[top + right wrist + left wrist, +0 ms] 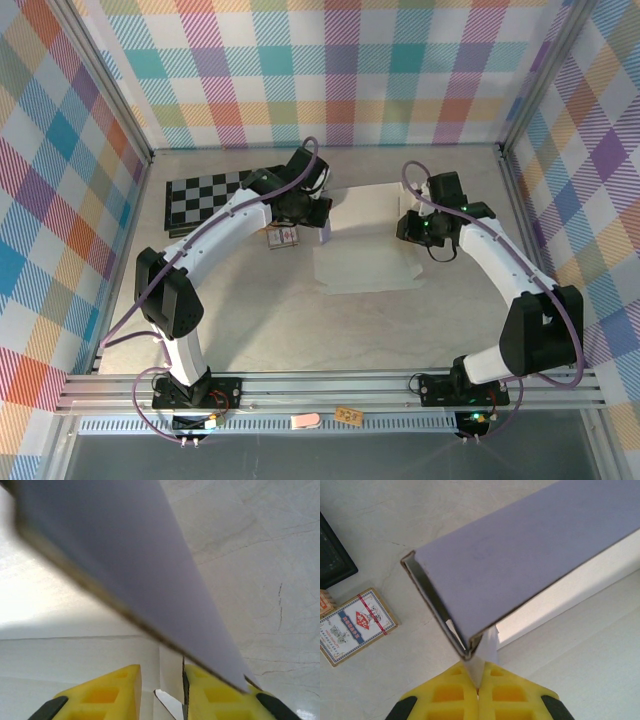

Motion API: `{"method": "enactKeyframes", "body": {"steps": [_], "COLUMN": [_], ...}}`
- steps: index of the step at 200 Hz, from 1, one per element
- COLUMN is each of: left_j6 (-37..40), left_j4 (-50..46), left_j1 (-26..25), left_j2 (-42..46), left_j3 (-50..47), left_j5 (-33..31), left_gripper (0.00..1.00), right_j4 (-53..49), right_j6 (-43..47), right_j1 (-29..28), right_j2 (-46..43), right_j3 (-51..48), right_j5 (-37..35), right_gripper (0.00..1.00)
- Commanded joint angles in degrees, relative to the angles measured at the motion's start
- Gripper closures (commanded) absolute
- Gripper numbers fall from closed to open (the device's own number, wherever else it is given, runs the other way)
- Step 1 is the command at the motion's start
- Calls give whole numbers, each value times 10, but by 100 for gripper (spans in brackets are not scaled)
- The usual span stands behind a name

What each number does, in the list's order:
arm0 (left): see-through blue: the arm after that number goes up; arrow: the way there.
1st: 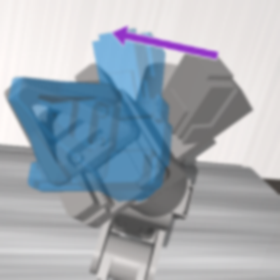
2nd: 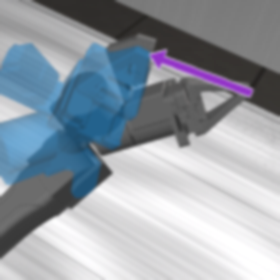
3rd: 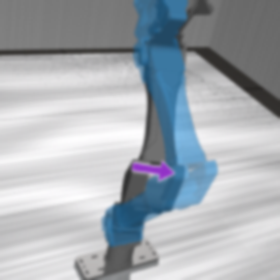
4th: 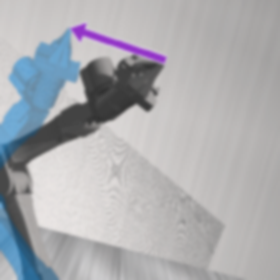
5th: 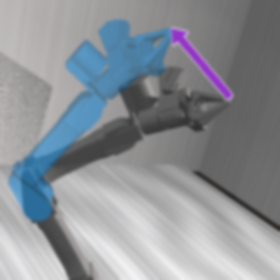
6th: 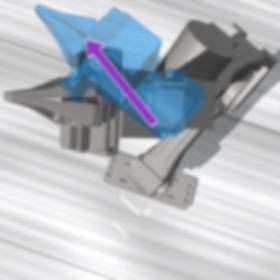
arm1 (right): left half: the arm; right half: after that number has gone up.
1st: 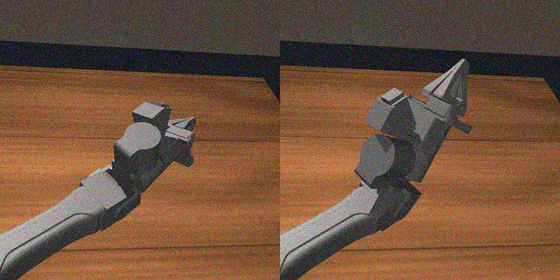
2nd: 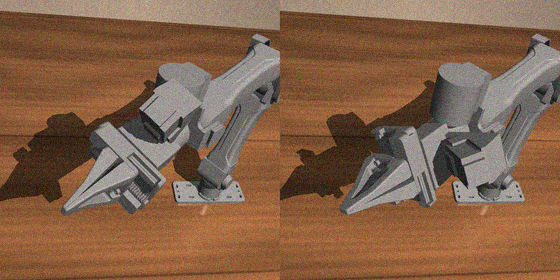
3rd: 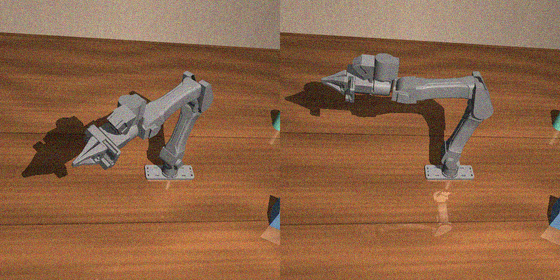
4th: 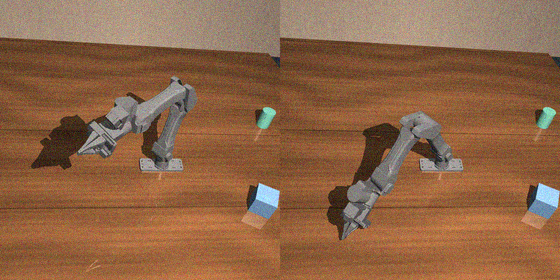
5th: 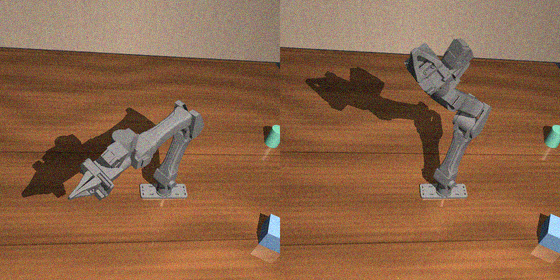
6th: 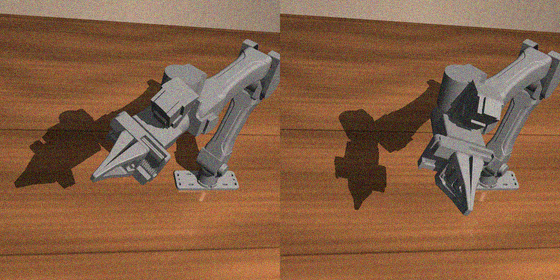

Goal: Fold the paper box

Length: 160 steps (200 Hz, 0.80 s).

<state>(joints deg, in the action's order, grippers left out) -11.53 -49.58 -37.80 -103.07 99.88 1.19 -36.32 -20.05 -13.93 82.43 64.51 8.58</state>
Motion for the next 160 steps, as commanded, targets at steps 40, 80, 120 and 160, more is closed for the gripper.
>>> {"method": "enactKeyframes", "body": {"steps": [40,80,120,160], "left_j6": [2,3,-1,-5], "left_j4": [10,12,12,2], "left_j1": [-11,-11,-11,-10], "left_j2": [-3,-4,-4,-3], "left_j3": [26,28,30,28], "left_j5": [33,36,37,34], "left_gripper": [100,100,100,100], "right_j4": [11,10,17,11], "right_j6": [7,-12,-20,-40], "right_j1": [-18,-8,-8,3], "right_j2": [-54,-48,-28,-77], "right_j3": [-1,5,6,-25], "right_j5": [-56,-29,-17,-38], "right_gripper": [64,59,60,54]}}
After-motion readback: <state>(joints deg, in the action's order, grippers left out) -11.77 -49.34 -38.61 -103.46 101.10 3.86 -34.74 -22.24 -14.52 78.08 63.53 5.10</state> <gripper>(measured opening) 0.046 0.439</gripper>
